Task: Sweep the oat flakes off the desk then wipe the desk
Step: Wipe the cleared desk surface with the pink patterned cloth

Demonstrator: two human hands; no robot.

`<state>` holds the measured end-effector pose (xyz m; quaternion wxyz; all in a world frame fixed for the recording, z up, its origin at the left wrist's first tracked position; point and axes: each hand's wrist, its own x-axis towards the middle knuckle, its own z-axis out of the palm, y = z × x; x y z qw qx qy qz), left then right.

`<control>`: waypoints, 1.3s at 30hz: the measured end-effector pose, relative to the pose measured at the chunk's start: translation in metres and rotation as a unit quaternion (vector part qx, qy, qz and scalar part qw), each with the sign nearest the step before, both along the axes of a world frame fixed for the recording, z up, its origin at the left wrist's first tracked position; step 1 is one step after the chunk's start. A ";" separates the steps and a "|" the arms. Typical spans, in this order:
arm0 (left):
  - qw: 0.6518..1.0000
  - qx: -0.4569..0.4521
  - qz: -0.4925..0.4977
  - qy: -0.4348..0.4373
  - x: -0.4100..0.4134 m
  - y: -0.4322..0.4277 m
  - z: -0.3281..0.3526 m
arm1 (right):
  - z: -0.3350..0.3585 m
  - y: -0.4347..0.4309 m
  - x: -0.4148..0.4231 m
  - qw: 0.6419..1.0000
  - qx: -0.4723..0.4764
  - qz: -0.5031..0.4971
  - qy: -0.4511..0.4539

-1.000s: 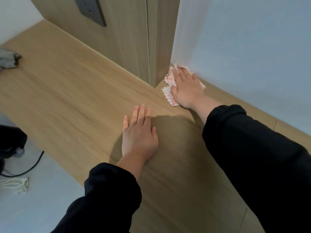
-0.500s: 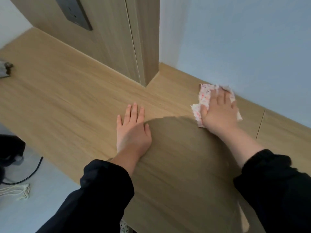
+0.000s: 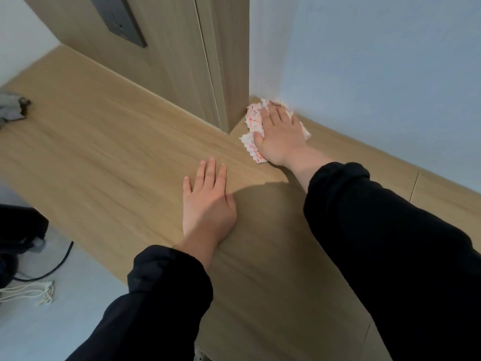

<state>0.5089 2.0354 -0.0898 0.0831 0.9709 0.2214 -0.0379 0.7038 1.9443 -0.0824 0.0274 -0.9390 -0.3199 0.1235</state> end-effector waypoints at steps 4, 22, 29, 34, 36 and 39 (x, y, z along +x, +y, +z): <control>1.000 0.001 -0.005 0.016 0.001 0.003 -0.001 | 0.000 -0.073 -0.021 0.998 0.017 -0.061 -0.016; 0.973 -0.019 -0.231 0.010 -0.001 -0.038 0.014 | 0.001 -0.206 -0.065 0.956 -0.024 -0.289 -0.033; 0.957 -0.051 -0.285 0.015 0.011 -0.101 0.003 | -0.003 -0.193 -0.072 0.976 -0.022 -0.215 -0.016; 0.955 -0.011 -0.295 0.030 0.011 -0.100 0.005 | 0.001 -0.260 -0.082 0.987 -0.020 -0.160 -0.025; 0.954 -0.003 -0.298 0.036 0.012 -0.101 0.005 | 0.003 -0.285 -0.074 0.973 -0.030 -0.227 -0.020; 0.954 0.006 -0.296 0.040 0.013 -0.100 0.004 | 0.003 -0.278 -0.067 0.952 -0.074 -0.298 -0.013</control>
